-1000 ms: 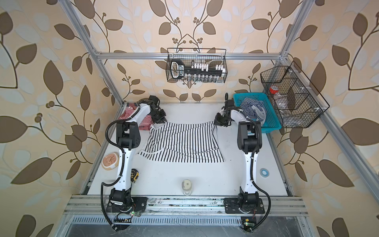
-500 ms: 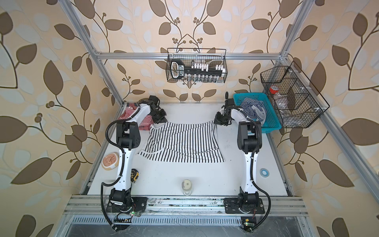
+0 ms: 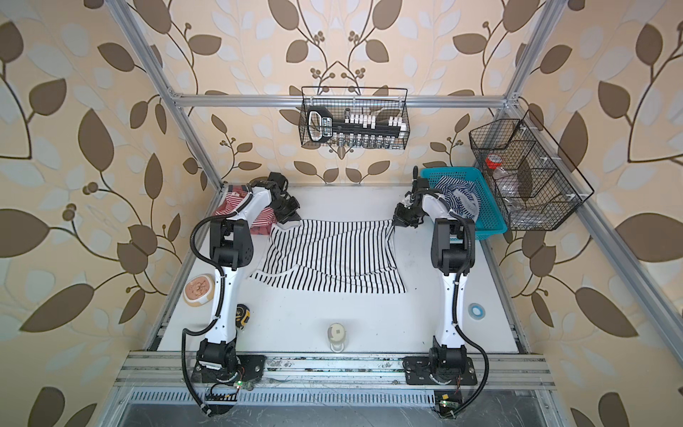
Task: Fold and stack tank tops
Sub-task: Smooth out the tank top at the center of the table.
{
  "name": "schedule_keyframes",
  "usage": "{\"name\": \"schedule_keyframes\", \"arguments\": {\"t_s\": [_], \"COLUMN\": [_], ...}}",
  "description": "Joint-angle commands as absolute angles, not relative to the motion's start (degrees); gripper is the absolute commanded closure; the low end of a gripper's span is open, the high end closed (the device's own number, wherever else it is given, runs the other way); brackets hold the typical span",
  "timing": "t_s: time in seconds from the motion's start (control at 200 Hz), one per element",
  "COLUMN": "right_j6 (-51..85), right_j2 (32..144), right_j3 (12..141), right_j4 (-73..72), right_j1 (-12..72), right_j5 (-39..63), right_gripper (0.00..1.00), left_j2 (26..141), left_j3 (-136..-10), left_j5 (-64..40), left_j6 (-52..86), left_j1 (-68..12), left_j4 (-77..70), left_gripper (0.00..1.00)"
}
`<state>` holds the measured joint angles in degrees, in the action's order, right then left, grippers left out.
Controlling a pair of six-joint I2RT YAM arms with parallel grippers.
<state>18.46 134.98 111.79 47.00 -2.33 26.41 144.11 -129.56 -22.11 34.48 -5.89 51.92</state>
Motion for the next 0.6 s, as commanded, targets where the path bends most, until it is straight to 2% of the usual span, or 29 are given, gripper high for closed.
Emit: {"name": "schedule_keyframes", "arguments": {"t_s": [0.0,0.41,0.595], "right_j6": [15.1,8.2,7.6], "right_j2": [135.6,139.4,141.0], "right_j3": [114.8,122.1,124.6], "right_j4": [50.4,58.9,60.5], "right_j1": [-2.9,-4.3,-4.7], "right_j5": [26.8,29.5,28.3], "right_gripper": [1.00,0.98,0.89], "left_j2": [144.1,144.2,144.8], "left_j3": [-132.0,-134.1,-134.5], "left_j5": [-20.8,-20.2,-21.2], "left_j6": [33.6,33.7,34.3], "left_j1": [-4.9,-4.6,-4.6], "left_j4": [53.1,52.7,51.9], "left_gripper": [1.00,1.00,1.00]}}
